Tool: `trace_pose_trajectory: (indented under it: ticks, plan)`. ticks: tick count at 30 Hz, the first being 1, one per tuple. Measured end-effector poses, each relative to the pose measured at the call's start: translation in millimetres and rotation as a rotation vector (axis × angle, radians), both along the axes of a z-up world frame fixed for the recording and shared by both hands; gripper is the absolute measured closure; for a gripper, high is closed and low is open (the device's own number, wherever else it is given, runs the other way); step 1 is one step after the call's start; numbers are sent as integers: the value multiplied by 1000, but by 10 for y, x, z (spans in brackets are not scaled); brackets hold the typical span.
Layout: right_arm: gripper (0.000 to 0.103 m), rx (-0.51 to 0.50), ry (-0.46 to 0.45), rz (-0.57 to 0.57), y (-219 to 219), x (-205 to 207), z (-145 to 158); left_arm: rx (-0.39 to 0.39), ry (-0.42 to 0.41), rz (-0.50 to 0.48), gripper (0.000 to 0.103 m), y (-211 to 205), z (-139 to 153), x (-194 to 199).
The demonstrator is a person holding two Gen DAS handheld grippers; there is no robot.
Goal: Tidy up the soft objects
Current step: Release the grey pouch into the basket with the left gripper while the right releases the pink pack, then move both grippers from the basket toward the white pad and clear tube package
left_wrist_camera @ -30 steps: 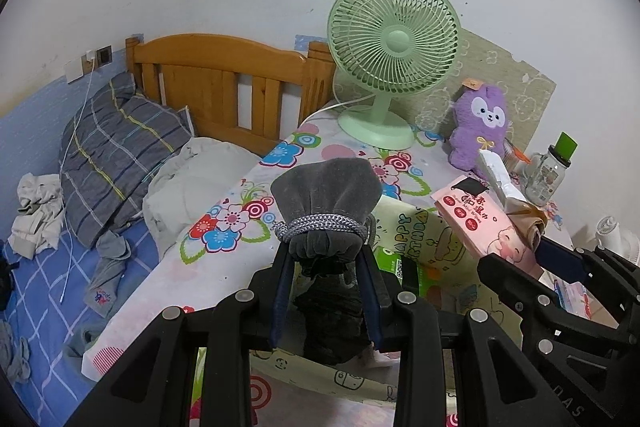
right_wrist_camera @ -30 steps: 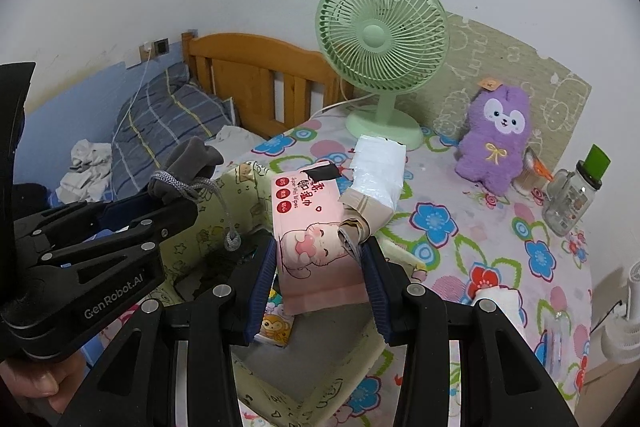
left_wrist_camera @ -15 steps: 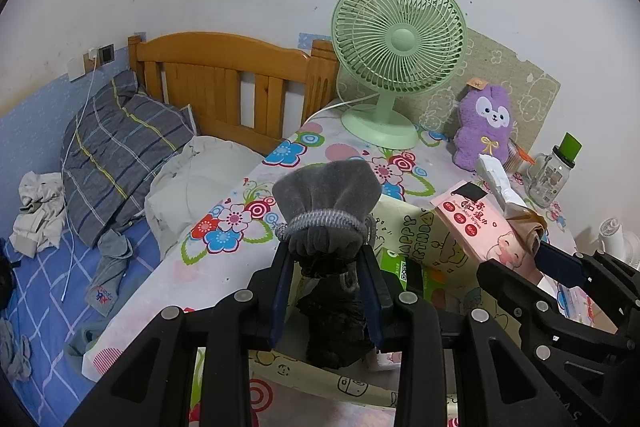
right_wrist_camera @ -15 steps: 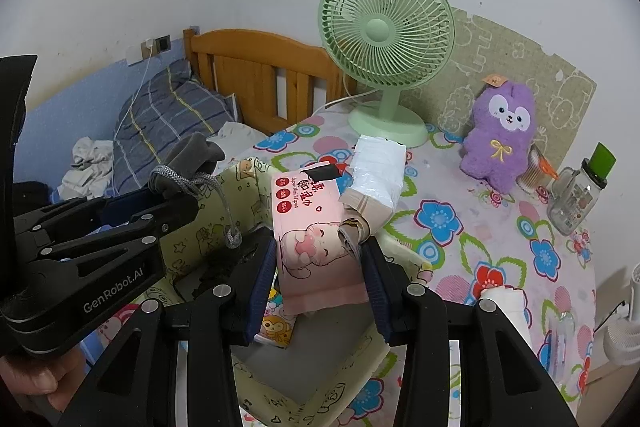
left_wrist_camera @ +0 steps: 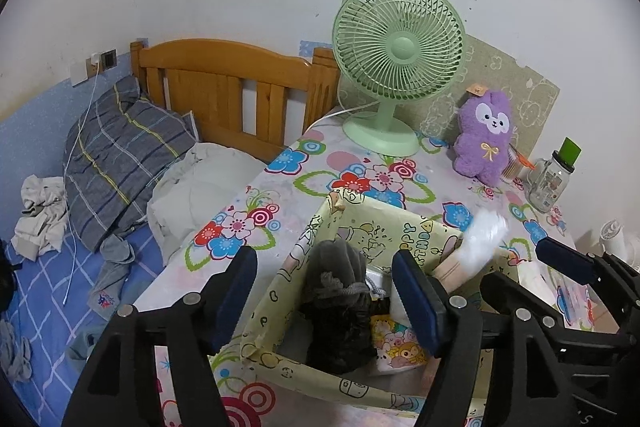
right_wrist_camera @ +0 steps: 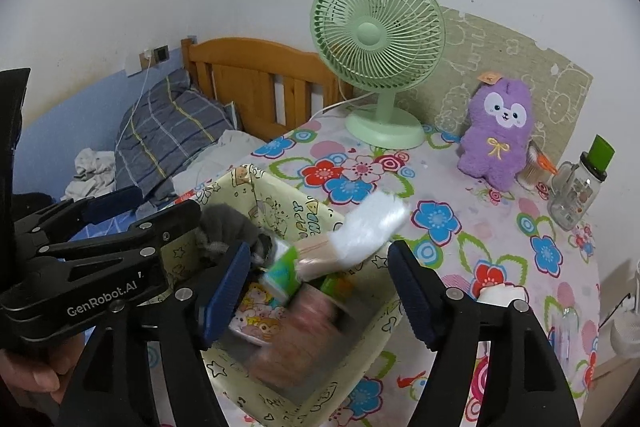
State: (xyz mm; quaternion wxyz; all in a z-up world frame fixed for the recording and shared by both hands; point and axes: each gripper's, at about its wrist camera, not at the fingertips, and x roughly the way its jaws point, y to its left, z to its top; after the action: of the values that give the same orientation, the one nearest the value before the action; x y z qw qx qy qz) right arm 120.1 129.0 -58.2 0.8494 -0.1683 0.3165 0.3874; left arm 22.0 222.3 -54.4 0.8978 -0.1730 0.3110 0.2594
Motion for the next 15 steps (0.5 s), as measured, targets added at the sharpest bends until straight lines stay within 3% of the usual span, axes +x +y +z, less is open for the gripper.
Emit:
trace_pose_trajectory:
  ticks: [15]
  plan:
    - [29, 22, -9, -21, -205, 1, 51, 16, 9, -25, 30, -143, 12, 66]
